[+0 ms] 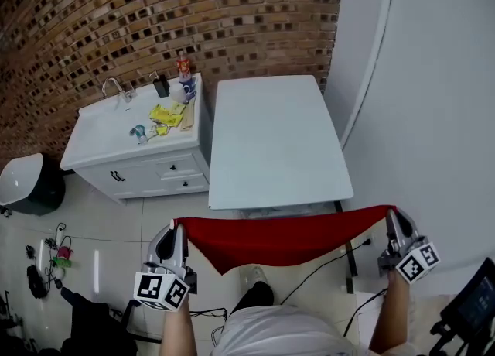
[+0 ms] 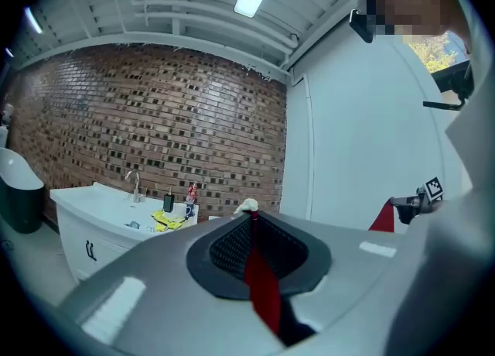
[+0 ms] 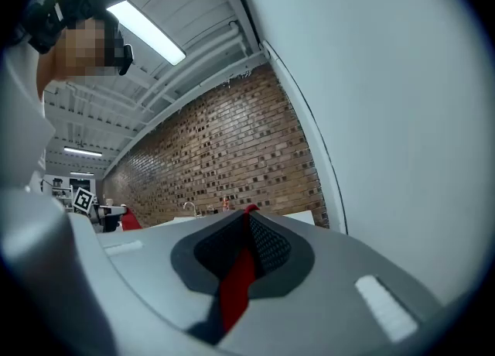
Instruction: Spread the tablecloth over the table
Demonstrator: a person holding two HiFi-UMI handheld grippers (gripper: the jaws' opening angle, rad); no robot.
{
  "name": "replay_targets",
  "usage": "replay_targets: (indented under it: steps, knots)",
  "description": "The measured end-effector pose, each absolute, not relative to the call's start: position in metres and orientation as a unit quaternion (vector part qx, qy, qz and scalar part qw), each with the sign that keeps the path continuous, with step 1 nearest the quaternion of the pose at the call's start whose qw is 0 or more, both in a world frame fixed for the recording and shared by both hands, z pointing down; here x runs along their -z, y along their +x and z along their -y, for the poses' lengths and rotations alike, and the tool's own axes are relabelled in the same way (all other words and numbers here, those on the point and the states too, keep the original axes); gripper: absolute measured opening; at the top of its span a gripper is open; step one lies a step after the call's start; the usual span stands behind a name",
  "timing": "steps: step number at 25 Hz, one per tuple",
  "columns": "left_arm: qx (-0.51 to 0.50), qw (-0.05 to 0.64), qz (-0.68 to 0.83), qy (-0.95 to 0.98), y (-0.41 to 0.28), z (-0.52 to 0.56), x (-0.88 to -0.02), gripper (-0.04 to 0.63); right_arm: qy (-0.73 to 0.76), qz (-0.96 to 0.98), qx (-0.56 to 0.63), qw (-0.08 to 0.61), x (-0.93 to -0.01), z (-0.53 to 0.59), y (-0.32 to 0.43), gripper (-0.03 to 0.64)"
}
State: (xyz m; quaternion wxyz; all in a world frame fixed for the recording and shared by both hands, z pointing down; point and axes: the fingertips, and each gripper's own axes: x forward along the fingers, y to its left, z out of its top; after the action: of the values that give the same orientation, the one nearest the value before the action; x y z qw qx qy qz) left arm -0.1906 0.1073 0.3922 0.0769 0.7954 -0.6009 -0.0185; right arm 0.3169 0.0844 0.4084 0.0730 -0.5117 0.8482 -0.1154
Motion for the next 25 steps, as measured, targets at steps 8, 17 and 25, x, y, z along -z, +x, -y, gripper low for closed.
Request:
replay_targets:
  steps: [8,17,25]
  knots:
    - [0.021,0.075,0.551,0.831,-0.204,-0.024,-0.392,0.018,-0.561,-0.807,0.113,0.143,-0.377,-0.025,0.313,0.012]
    - [0.036,0.071,0.55,0.832,-0.224,0.026,-0.377,0.018,-0.59,-0.781,0.127,0.16,-0.362,0.029,0.318,0.012]
    - [0.038,0.058,0.559,0.827,-0.223,0.081,-0.366,0.018,-0.58,-0.789,0.126,0.16,-0.352,0.098,0.317,0.012]
